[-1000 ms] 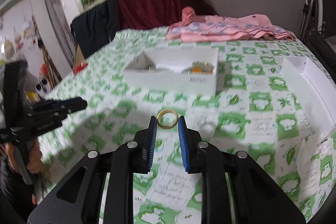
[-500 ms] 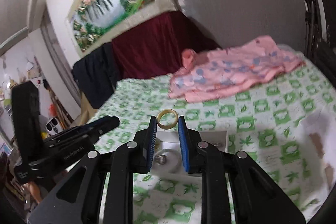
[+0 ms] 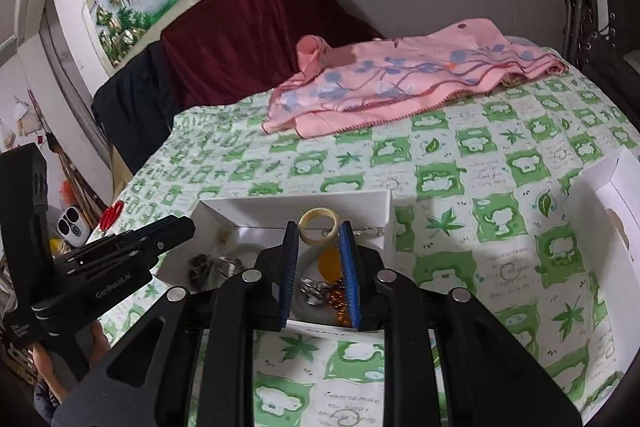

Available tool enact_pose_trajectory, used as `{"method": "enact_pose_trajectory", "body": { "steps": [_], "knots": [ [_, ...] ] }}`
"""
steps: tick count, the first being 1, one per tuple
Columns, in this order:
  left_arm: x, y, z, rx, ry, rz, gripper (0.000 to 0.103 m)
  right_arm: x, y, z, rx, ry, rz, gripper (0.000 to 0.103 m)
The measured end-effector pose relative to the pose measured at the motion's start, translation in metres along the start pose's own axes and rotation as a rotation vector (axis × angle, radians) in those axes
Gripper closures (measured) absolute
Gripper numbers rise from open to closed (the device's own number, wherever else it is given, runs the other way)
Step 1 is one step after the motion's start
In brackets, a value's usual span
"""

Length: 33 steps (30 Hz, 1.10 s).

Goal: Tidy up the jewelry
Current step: 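Lower both rings into the vivo box and open both tools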

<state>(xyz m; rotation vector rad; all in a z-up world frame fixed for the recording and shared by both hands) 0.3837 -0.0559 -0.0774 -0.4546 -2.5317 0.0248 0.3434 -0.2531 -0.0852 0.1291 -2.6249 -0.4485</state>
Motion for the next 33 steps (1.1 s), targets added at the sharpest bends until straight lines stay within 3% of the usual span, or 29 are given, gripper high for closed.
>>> {"method": "enact_pose_trajectory", "body": {
  "steps": [5,6,8,13,27,33],
  "knots": [
    [-0.006,-0.004,0.001,-0.013,0.009,-0.006,0.081,-0.001,-0.002,0.000,0.001,-0.003,0.008,0.082],
    [-0.006,-0.004,0.001,-0.012,0.005,-0.010,0.079,0.000,-0.002,0.000,0.000,-0.008,0.006,0.080],
    [-0.006,-0.004,0.002,-0.006,0.005,0.006,0.064,0.000,-0.002,-0.001,-0.008,-0.010,0.001,0.068],
    [-0.001,-0.006,0.000,-0.012,-0.022,-0.006,0.051,0.006,-0.004,-0.003,-0.028,-0.030,-0.006,0.068],
    [0.009,0.000,0.000,-0.006,-0.053,-0.052,0.034,0.015,-0.005,-0.002,-0.031,-0.044,0.005,0.065],
    [0.013,-0.003,0.004,-0.038,-0.067,-0.088,0.021,0.019,-0.002,0.001,-0.017,-0.045,0.017,0.051]
  ]
}}
Point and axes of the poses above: each gripper's, at about its wrist camera, not at the fingertips, and x roughly against the way its jaws point, y to its left, z to its underside, the point moved 1 cm from there along -x, roughly the way its jaws point, and after that the axes turned 11 degrees about -y, right-handed, at the moved point
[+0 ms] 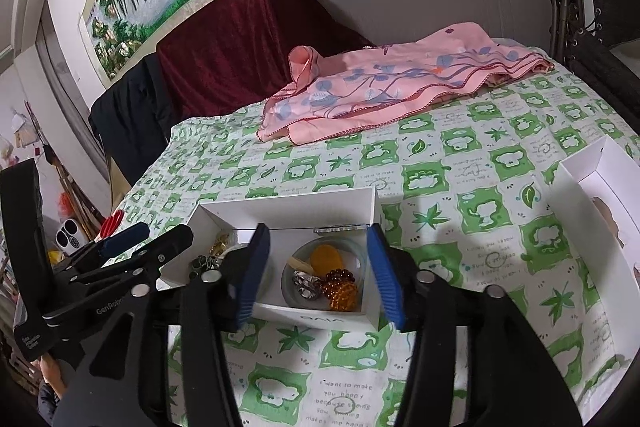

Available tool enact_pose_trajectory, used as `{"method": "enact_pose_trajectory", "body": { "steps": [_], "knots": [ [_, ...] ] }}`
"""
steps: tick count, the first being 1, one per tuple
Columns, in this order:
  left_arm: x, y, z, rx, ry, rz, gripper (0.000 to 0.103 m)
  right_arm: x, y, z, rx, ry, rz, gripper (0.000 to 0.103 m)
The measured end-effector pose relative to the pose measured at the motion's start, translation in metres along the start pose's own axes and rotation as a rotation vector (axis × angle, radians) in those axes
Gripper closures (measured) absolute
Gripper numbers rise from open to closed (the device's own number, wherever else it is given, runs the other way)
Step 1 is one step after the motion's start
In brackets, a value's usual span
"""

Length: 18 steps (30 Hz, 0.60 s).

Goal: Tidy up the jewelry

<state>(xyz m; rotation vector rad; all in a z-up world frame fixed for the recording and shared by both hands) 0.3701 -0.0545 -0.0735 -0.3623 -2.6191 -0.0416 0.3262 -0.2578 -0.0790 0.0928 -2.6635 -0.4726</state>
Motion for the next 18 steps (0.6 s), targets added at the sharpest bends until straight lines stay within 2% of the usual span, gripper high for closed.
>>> {"method": "enact_pose_trajectory", "body": {
  "steps": [5,10,18],
  "knots": [
    [0.006,-0.002,0.003,-0.017,-0.016,-0.022,0.014,0.007,0.007,0.001,0.030,-0.022,0.021,0.034],
    [0.015,-0.004,0.004,-0.035,-0.045,-0.058,0.009,0.015,0.012,0.001,0.055,-0.051,0.042,0.029],
    [0.031,-0.001,0.011,-0.032,-0.065,-0.091,0.006,0.028,0.011,0.006,0.038,-0.064,0.060,0.027]
  ]
}}
Point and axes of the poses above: each gripper's, at about its wrist camera, not at the fingertips, and x roughly against the way its jaws point, y to its left, z to its underside, the point moved 1 cm from there along -x, roughly the way its jaws point, and after that the axes turned 11 degrees about -y, right-handed, at the moved point
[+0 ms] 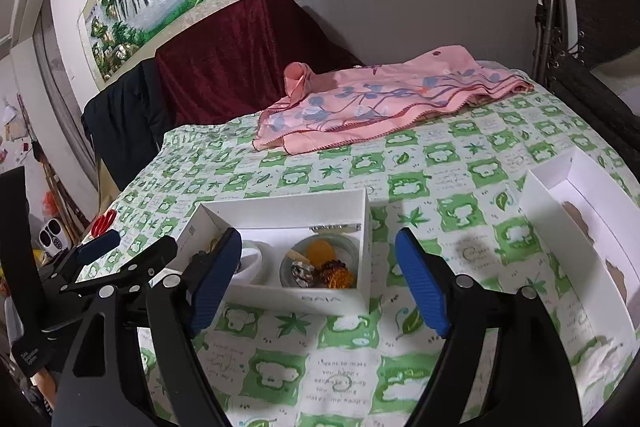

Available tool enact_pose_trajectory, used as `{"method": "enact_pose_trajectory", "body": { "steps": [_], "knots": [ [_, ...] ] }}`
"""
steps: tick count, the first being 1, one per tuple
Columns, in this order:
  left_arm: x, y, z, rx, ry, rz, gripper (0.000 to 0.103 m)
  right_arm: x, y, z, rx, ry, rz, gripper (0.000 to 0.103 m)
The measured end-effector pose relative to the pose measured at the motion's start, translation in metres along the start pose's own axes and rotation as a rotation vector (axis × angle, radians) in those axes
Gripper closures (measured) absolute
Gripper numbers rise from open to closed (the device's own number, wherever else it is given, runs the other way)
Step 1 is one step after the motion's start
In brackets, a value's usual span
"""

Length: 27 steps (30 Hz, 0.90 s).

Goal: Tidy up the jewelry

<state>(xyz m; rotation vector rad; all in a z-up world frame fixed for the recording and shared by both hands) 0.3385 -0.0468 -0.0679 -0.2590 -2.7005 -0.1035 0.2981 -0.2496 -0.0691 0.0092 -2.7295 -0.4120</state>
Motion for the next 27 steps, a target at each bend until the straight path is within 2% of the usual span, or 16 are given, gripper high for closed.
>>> {"method": "enact_pose_trajectory", "body": {
  "steps": [10,14,20,27],
  "knots": [
    [0.025,-0.002,0.010,-0.041,-0.026,-0.035,0.006,0.025,0.009,0.014,0.038,-0.024,0.028,0.016],
    [0.033,0.003,0.014,-0.018,-0.022,-0.041,0.006,0.035,0.008,0.018,0.033,-0.039,0.044,0.013],
    [0.047,0.009,0.020,-0.001,-0.027,-0.051,0.006,0.053,0.001,0.028,-0.017,-0.050,0.049,0.011],
    [0.072,-0.001,0.032,-0.052,-0.050,-0.062,0.006,0.072,0.008,0.043,0.012,-0.053,0.060,0.009]
  ]
}}
Point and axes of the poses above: each gripper's, at about its wrist camera, not at the fingertips, and x roughly against the way its jaws point, y to its left, z to its underside, the point moved 1 cm from there along -x, roughly the way its jaws point, and after that the axes turned 11 degrees about -y, right-handed, at the moved point
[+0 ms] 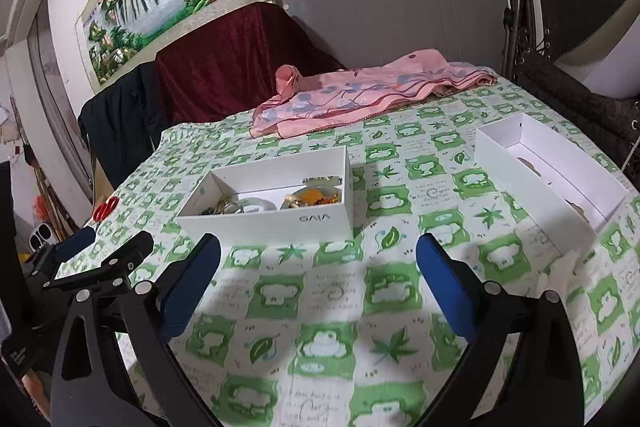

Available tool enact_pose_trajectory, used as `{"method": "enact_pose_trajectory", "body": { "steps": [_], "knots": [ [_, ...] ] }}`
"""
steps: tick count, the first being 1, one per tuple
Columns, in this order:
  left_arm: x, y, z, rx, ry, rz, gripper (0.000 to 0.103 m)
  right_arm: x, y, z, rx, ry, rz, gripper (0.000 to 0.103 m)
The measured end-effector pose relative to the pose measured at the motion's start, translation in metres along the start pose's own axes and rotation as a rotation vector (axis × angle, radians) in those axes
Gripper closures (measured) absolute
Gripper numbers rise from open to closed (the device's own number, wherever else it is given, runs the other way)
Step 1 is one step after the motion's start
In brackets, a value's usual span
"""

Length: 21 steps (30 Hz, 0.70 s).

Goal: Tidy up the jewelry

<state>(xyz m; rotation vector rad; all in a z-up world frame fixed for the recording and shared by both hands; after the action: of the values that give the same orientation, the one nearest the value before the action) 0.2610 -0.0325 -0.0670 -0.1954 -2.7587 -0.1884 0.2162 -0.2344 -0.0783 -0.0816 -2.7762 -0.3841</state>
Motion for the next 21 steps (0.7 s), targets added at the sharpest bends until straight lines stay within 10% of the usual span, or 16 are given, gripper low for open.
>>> {"method": "enact_pose_trajectory", "body": {
  "steps": [21],
  "knots": [
    [0.042,0.011,0.013,0.032,-0.044,-0.020,0.006,0.039,0.012,0.014,0.069,-0.058,-0.001,0.007]
  ]
}}
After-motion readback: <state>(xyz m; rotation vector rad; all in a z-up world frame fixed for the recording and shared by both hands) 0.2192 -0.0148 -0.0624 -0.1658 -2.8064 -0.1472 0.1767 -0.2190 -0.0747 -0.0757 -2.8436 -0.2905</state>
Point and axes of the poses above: each gripper's, at about its wrist camera, not at the fingertips, and x roughly against the way its jaws point, y to its left, z to its underside, the point moved 1 cm from there along -x, roughly the way its jaws point, and after that the axes turned 11 degrees about -y, right-handed, at the moved point
